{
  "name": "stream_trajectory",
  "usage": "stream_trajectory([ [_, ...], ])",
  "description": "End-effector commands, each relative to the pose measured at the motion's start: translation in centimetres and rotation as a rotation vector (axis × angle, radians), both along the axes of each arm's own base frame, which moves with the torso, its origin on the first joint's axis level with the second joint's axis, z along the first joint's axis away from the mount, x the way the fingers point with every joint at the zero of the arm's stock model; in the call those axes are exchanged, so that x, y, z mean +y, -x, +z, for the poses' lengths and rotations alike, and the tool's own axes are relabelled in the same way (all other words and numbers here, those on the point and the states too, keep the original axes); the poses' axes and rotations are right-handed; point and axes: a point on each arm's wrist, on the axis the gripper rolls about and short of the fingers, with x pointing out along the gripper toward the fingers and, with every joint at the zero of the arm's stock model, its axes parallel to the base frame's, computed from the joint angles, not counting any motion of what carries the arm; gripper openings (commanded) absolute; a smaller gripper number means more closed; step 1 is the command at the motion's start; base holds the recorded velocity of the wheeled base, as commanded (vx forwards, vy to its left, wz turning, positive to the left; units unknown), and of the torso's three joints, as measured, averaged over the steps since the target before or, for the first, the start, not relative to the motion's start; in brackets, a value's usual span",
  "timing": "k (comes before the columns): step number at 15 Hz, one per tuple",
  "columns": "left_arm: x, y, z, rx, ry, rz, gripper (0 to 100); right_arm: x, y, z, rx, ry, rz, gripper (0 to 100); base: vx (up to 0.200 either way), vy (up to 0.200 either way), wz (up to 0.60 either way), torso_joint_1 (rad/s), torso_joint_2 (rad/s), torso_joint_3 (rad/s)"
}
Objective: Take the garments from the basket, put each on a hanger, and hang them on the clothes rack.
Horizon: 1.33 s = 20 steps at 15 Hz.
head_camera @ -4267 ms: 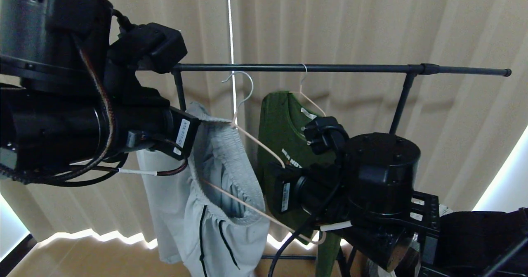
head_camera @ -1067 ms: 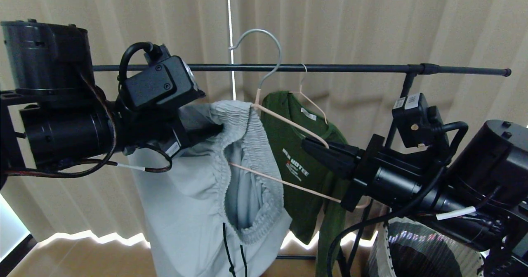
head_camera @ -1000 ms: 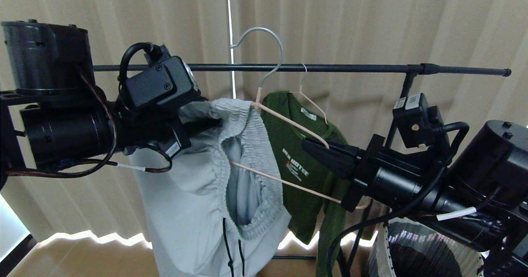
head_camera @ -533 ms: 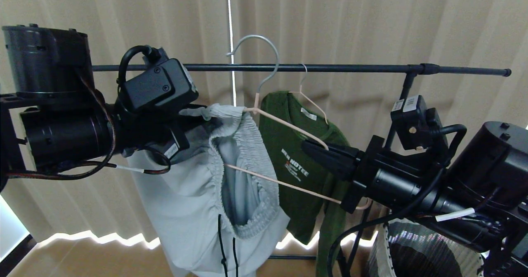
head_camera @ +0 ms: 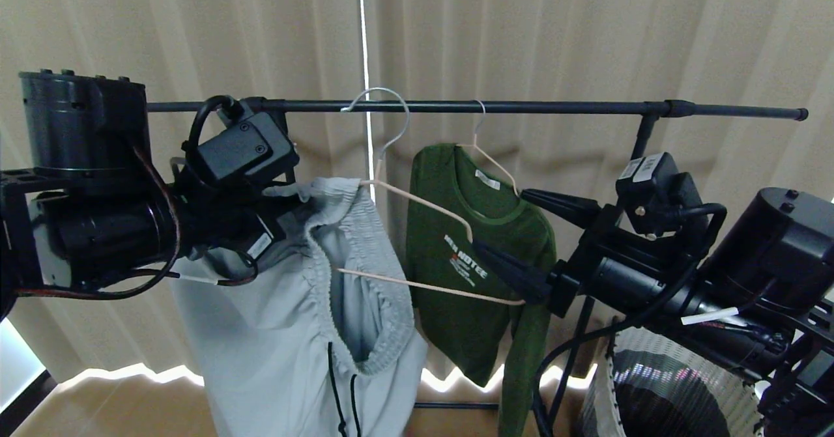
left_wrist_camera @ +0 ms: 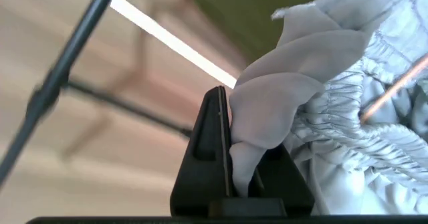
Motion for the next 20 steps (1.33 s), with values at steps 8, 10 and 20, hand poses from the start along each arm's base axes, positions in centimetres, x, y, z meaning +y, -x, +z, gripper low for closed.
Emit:
stream_trajectory([
  [8, -1.1, 0.5, 0.9, 0.076, 0.425, 0.297, 0, 1.2, 0.8, -1.7, 0.058, 0.037, 0.051, 100, 0.000, 0.000, 0.00, 0.000, 0.00, 0.000],
  [10, -2.0, 1.2, 1.8, 0.087, 0.492, 0.236, 0, 1.9, 0.6, -2.3, 0.082, 0.043, 0.067, 100, 0.000, 0.000, 0.00, 0.000, 0.00, 0.000],
  [20, -3.4, 2.2, 3.2, 0.030, 0.571, 0.054, 0, 3.5, -1.2, -3.2, 0.123, 0.025, 0.068, 100, 0.000, 0.000, 0.00, 0.000, 0.00, 0.000],
])
